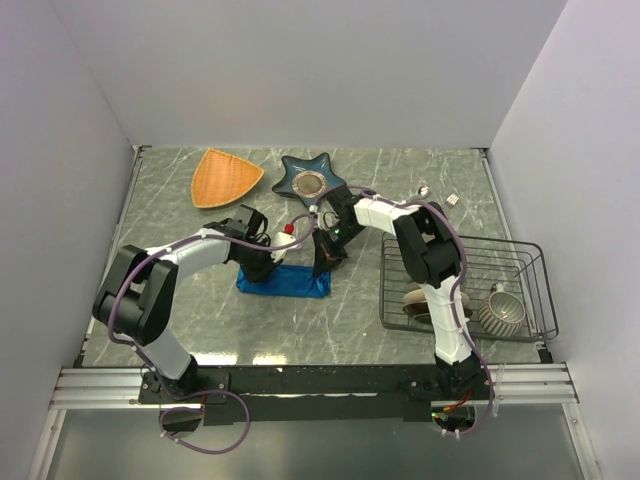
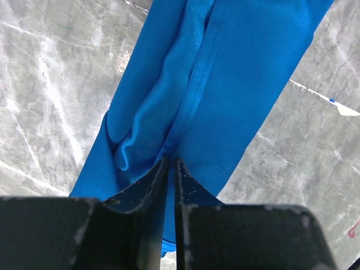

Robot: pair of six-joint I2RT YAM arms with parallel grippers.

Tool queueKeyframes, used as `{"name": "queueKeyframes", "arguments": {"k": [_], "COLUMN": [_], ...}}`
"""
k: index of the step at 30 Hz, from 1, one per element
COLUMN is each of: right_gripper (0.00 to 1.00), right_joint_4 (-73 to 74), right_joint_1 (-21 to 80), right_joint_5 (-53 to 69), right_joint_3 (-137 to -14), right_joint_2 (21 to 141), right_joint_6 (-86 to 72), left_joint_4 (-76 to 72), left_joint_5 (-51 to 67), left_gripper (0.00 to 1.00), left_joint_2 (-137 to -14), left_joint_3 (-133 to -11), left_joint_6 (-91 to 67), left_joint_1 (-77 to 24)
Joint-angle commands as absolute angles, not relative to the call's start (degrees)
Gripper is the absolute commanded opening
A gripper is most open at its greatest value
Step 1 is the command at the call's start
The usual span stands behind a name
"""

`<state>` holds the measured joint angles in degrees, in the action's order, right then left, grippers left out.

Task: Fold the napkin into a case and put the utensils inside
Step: Stuff the top corner of the smaller-rectangle-folded napkin into the folded napkin, then pick up the smaller rectangle-folded napkin from the center of the board.

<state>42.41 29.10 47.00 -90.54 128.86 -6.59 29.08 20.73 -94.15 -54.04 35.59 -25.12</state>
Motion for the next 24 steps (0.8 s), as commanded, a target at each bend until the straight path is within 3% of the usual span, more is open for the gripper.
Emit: {"name": "queueKeyframes", "arguments": {"k": [1, 6, 12, 14, 15, 18, 24], "right_gripper": [0.06, 0.32, 0.54, 0.59, 0.67, 0.78, 0.81], "right_joint_4": [44.7, 49.6, 54.5, 53.8, 52.0, 48.7, 48.2], "right_joint_1": [27.2, 25.6, 25.1, 25.2, 25.3, 26.5, 28.0], "right_joint_5": [40.9, 41.6, 42.5, 42.8, 43.2, 43.9, 43.4], "right_joint_3": [-93.4, -97.3, -101.0, -100.8, -100.6, -101.7, -110.3], "right_joint_2": [130.3, 128.8, 125.3, 124.2, 123.8, 124.0, 130.6], "right_joint_6": [-3.5, -1.1, 5.9, 6.5, 6.2, 5.2, 7.2], "left_joint_4": [30.3, 31.0, 30.9, 31.1, 31.1, 30.9, 30.9], "left_joint_5": [20.2, 21.8, 22.6, 22.9, 23.0, 23.5, 24.0], "left_gripper": [0.15, 0.13, 0.13, 0.13, 0.14, 0.14, 0.15], "left_joint_2": [-96.8, -97.4, -98.2, -98.4, -98.5, -98.4, -97.6], "left_joint_3": [-52.5, -52.3, -52.4, -52.8, -52.9, -53.1, -52.4], "left_joint_6": [38.6, 38.8, 39.3, 39.4, 39.4, 39.9, 41.7], "left_joint_1": [-24.6, -24.0, -24.0, -24.0, -23.9, -23.9, -23.9]}}
